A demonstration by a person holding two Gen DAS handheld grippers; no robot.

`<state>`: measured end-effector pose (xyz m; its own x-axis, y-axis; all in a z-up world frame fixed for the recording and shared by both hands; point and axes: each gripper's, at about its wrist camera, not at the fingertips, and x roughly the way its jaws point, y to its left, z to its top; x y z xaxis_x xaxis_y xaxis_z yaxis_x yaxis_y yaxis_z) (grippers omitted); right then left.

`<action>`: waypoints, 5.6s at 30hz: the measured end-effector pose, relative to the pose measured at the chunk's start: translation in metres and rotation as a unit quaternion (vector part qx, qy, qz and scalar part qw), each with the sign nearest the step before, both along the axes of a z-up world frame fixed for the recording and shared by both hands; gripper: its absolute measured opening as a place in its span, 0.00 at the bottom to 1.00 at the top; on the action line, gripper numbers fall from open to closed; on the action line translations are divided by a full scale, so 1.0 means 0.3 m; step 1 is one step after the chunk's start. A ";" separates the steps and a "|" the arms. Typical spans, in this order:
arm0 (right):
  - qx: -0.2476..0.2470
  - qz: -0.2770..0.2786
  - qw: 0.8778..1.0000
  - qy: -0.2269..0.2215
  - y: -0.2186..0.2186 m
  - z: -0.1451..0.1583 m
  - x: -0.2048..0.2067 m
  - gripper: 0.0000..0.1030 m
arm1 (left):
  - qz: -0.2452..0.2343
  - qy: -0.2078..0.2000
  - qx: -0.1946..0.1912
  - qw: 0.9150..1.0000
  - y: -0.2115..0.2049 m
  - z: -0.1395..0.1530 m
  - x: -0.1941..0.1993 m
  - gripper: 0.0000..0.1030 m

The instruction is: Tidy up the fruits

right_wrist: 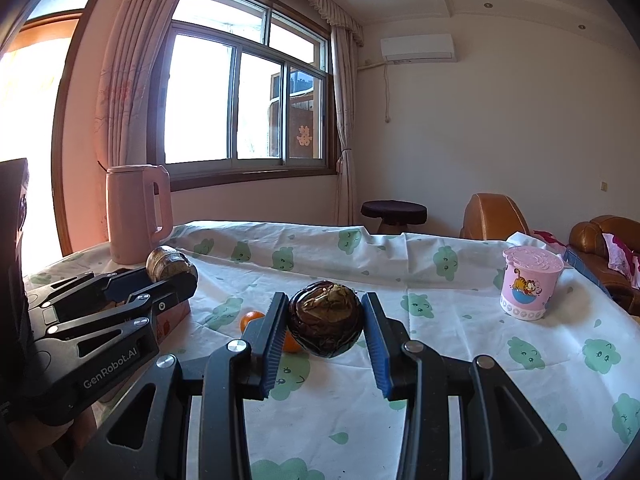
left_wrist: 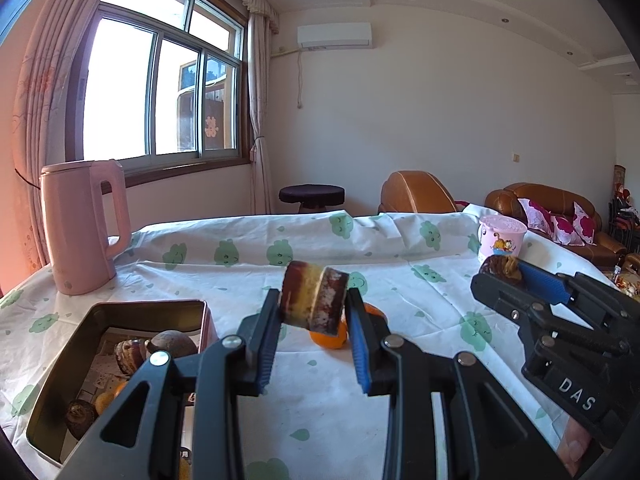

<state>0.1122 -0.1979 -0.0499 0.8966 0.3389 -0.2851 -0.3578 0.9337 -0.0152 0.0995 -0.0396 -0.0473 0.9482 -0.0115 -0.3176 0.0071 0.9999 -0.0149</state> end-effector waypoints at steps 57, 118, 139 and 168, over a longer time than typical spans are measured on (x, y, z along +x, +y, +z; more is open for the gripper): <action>-0.039 0.178 0.982 0.057 0.598 -0.025 0.010 0.39 | 0.143 0.082 -0.043 0.985 0.550 -0.058 -0.058 0.33; -0.089 0.190 0.970 0.121 0.667 -0.093 0.047 0.54 | 0.157 0.106 -0.030 0.981 0.561 -0.070 -0.034 0.67; -0.021 -0.009 0.982 0.187 0.199 -0.095 0.391 0.70 | 0.075 0.075 0.005 0.994 0.174 0.005 0.110 0.93; -0.002 -0.063 0.978 0.200 -0.029 -0.115 0.409 0.47 | 0.020 0.194 0.001 0.981 -0.008 -0.113 0.379 0.84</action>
<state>0.2348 -0.2067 -0.0845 0.7476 0.2304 -0.6229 -0.2170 0.9712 0.0988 0.2130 -0.0421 -0.0814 0.7554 0.0239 -0.6548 -0.0379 0.9993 -0.0073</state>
